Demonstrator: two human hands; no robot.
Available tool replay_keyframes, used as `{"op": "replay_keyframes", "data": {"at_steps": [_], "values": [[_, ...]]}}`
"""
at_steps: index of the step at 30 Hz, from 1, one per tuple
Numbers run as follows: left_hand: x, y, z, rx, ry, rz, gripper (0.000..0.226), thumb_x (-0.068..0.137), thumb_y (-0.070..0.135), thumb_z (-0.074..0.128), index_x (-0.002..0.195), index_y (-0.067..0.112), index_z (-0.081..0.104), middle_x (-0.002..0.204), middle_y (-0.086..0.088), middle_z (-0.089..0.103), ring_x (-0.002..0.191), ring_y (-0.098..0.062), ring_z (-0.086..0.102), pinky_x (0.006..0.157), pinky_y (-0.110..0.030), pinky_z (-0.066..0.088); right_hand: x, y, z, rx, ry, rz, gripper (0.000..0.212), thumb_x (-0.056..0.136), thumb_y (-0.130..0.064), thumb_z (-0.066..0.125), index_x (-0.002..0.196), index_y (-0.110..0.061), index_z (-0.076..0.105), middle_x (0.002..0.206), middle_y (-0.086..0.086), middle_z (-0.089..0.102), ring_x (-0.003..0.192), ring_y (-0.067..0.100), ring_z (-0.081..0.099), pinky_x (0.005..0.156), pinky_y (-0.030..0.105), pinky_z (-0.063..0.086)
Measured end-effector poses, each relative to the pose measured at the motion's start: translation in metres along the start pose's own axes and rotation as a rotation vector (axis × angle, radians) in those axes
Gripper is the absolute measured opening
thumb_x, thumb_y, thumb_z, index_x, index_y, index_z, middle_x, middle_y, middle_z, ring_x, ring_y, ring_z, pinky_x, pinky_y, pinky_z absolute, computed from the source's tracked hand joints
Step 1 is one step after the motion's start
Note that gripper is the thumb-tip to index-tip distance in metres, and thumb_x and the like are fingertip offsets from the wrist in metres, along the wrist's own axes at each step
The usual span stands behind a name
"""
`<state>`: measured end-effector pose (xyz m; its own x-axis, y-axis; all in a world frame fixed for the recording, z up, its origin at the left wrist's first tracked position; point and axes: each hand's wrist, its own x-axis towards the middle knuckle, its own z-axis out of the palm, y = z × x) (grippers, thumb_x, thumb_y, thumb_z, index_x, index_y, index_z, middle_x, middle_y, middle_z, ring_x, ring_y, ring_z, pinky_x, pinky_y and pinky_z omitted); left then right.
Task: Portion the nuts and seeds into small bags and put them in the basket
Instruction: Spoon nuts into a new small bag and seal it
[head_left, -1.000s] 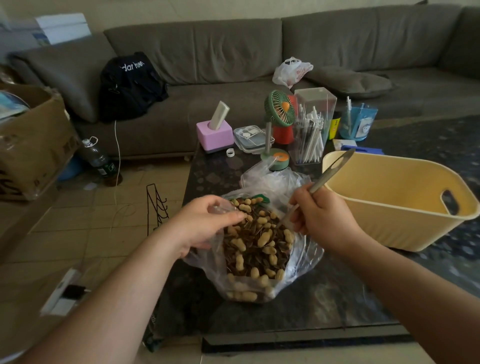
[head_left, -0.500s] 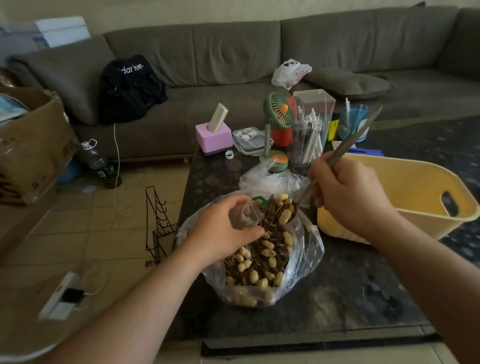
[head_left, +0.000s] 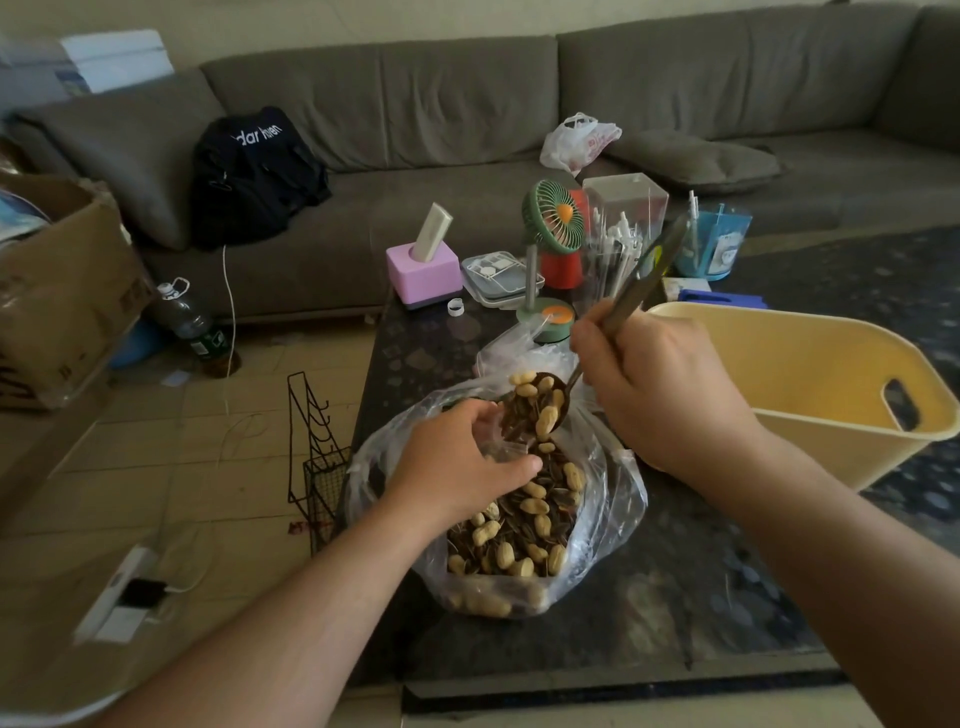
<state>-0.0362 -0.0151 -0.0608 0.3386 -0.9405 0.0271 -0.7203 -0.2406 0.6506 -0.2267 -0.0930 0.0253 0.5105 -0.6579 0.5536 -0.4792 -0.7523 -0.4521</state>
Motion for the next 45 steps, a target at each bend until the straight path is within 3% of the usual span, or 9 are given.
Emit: {"op": "replay_keyframes", "data": {"at_steps": [7,14,18,21,26,32,35,41,45], "values": [[0.002,-0.002,0.005,0.016,0.002,-0.007,0.073,0.078,0.063,0.083,0.140,0.032,0.060,0.118,0.021,0.068,0.103,0.005,0.061,0.072,-0.008,0.037,-0.002,0.002,0.008,-0.071,0.000,-0.104,0.028,0.109,-0.030,0.044,0.083,-0.020,0.051,0.064,-0.011,0.049,0.054,0.006,0.049,0.052,0.026,0.037],[0.000,-0.001,0.008,-0.023,0.001,-0.015,0.068,0.077,0.061,0.084,0.135,0.034,0.062,0.112,0.024,0.066,0.100,0.008,0.061,0.073,-0.008,0.040,-0.005,0.002,0.010,-0.098,-0.010,-0.142,0.028,0.109,-0.030,0.044,0.089,-0.015,0.057,0.071,-0.006,0.052,0.058,0.015,0.050,0.055,0.036,0.044],[0.000,-0.001,0.008,-0.035,-0.003,-0.041,0.061,0.079,0.060,0.084,0.130,0.035,0.063,0.111,0.022,0.068,0.100,0.006,0.063,0.072,-0.010,0.040,-0.006,0.000,0.012,-0.093,-0.027,-0.196,0.024,0.108,-0.032,0.043,0.086,-0.022,0.047,0.071,-0.007,0.051,0.059,0.017,0.050,0.055,0.040,0.047],[0.000,-0.002,0.007,-0.048,0.001,-0.056,0.047,0.079,0.059,0.085,0.116,0.038,0.064,0.106,0.022,0.070,0.097,0.008,0.062,0.071,-0.010,0.041,-0.005,0.001,0.013,-0.101,-0.039,-0.226,0.022,0.109,-0.033,0.042,0.087,-0.028,0.039,0.070,-0.014,0.041,0.059,0.015,0.046,0.054,0.038,0.045],[0.000,-0.001,0.007,-0.062,-0.001,-0.055,0.044,0.079,0.059,0.084,0.113,0.038,0.066,0.103,0.022,0.070,0.095,0.009,0.062,0.071,-0.010,0.040,-0.004,0.001,0.012,-0.084,-0.053,-0.250,0.023,0.109,-0.032,0.044,0.087,-0.030,0.038,0.069,-0.016,0.040,0.058,0.013,0.046,0.055,0.034,0.042],[-0.002,0.002,0.003,-0.053,0.010,-0.049,0.034,0.081,0.054,0.085,0.093,0.046,0.055,0.095,0.026,0.066,0.089,0.013,0.057,0.069,-0.009,0.037,-0.003,0.001,0.009,-0.081,-0.057,-0.228,0.022,0.109,-0.032,0.043,0.088,-0.030,0.041,0.071,-0.020,0.039,0.058,0.006,0.042,0.057,0.029,0.036],[-0.003,0.004,0.002,-0.042,0.021,-0.024,0.034,0.081,0.055,0.083,0.099,0.044,0.057,0.096,0.026,0.066,0.090,0.012,0.058,0.070,-0.010,0.038,-0.003,0.000,0.009,-0.083,-0.042,-0.236,0.020,0.109,-0.031,0.043,0.089,-0.029,0.043,0.072,-0.019,0.039,0.058,0.005,0.041,0.056,0.024,0.033],[-0.004,0.003,0.003,-0.049,0.063,0.006,0.034,0.082,0.055,0.082,0.108,0.039,0.067,0.095,0.025,0.072,0.089,0.013,0.063,0.074,-0.010,0.046,-0.004,-0.001,0.010,-0.089,-0.012,-0.245,0.021,0.110,-0.028,0.046,0.090,-0.030,0.039,0.073,-0.013,0.040,0.059,0.012,0.042,0.056,0.031,0.038],[-0.006,0.005,0.000,-0.042,0.090,0.048,0.038,0.085,0.052,0.082,0.117,0.040,0.067,0.094,0.029,0.067,0.088,0.018,0.059,0.069,-0.001,0.044,-0.004,0.000,0.008,-0.093,-0.005,-0.210,0.025,0.109,-0.029,0.044,0.092,-0.017,0.058,0.077,-0.008,0.052,0.063,0.016,0.050,0.057,0.037,0.046]]}}
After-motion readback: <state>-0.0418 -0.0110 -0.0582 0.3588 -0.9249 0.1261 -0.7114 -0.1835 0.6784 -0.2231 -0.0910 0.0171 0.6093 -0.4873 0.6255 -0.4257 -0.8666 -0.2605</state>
